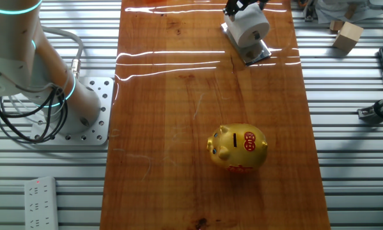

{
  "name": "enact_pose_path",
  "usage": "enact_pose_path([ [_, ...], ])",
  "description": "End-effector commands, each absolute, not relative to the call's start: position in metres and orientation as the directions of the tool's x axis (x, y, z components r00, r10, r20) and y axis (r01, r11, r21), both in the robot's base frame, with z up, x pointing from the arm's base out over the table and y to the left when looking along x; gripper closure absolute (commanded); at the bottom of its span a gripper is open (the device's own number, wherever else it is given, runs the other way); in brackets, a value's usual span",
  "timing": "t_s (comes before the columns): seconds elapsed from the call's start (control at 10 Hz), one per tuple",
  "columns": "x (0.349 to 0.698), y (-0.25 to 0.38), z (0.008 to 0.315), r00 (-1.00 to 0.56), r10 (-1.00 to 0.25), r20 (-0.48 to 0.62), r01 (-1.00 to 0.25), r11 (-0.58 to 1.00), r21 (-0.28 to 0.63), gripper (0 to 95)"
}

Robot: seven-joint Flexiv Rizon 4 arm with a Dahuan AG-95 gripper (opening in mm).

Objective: Take the roll of paper down from the shelf

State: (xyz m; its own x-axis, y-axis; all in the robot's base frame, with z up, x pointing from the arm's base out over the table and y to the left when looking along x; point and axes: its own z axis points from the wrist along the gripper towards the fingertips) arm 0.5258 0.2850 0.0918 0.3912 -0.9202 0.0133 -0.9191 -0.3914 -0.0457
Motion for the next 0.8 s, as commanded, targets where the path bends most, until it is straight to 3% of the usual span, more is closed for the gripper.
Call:
enact_pose_path([
  [0.1, 0.5266, 0.2848, 0.0913, 0.395, -0.918, 0.016, -0.917, -0.396, -0.047, 0.0],
  [0.8, 0.5266, 0.2848, 0.0913, 0.408, -0.913, 0.007, -0.913, -0.408, -0.023, 0.0],
])
